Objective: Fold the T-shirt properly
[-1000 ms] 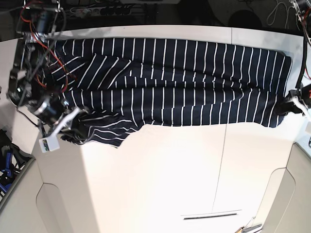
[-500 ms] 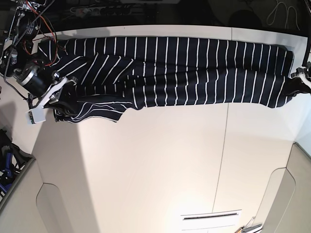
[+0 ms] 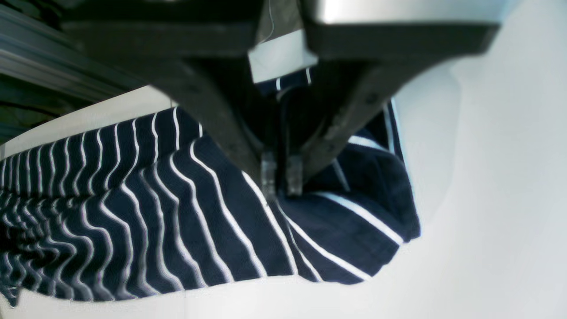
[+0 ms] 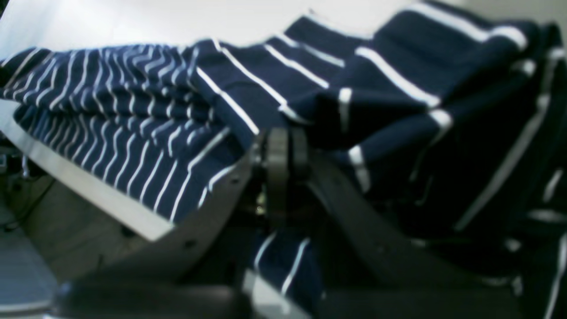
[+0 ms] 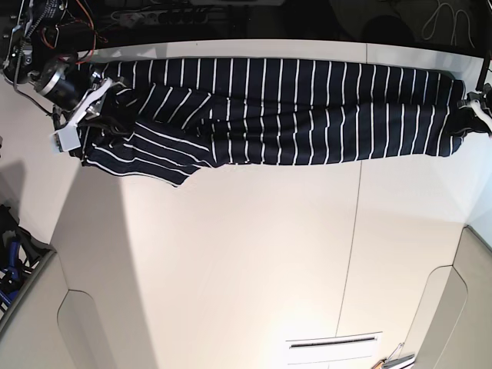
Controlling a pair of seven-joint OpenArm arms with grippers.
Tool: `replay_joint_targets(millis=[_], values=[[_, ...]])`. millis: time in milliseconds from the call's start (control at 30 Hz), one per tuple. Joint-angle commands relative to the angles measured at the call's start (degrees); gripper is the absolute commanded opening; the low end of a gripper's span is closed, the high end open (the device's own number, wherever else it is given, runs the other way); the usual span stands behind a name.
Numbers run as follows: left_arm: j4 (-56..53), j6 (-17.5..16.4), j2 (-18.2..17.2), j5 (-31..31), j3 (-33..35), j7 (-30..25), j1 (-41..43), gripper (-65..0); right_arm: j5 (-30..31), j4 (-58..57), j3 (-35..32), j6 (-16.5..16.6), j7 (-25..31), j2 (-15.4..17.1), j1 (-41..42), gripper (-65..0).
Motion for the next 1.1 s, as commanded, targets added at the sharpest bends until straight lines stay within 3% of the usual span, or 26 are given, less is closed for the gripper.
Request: replay_joint_targets(millis=[0, 133, 200, 300, 367, 400, 700, 900, 967, 1067], values=[[0.83, -0.49, -1.4, 0.07, -0.55, -0.81, -0.15, -65.0, 0.63, 1.01, 0.44, 0.13, 1.14, 0.28, -0.7, -65.0], [0.76, -0.49, -1.4, 0.74, -0.55, -0.85, -0.15, -65.0, -3.87, 0.87, 0.44, 0.09, 1.33, -0.7, -2.71, -65.0], [0.76, -0.49, -1.4, 0.74, -0.55, -0.9, -0.15, -60.2, -4.55, 0.87, 0.44, -0.26, 1.31, -0.87, -2.93, -65.0], [0.76, -0.49, -1.4, 0.77, -0.55, -0.85, -0.13, -47.7, -4.55, 0.87, 0.44, -0.55, 1.33, -0.83, -2.91, -43.1], [0.76, -0.49, -1.42, 0.72, -0.55, -0.87, -0.15, -40.6, -4.52, 0.9, 0.44, -0.57, 1.07, -0.81, -2.91, -35.2], [0.76, -0.49, -1.44, 0.72, -0.55, -1.11, -0.17, -38.8, -4.46, 0.92, 0.48, -0.79, 0.59, -0.81, -2.82, -34.6], [0.76, -0.49, -1.4, -3.89, -9.03, -2.21, -0.07, -38.0, 3.58, 6.01, 7.87, -0.85, -3.82, -1.01, -2.64, -34.7], [0.76, -0.49, -0.5, -4.48, -10.82, -4.28, 2.78, -25.8, 5.64, 11.98, 13.99, -0.83, -1.97, -1.01, -2.36, -35.3], [0.39, -0.49, 0.5, -1.22, -10.82, -7.21, 2.86, -25.4, 5.6, 12.57, 13.92, -0.83, -1.16, -1.03, -1.44, -41.1], [-1.77, -0.49, 1.46, 0.92, -10.71, -10.36, 2.86, -23.6, 3.91, 12.5, 13.88, -0.7, -1.14, -2.91, 0.61, -62.6]])
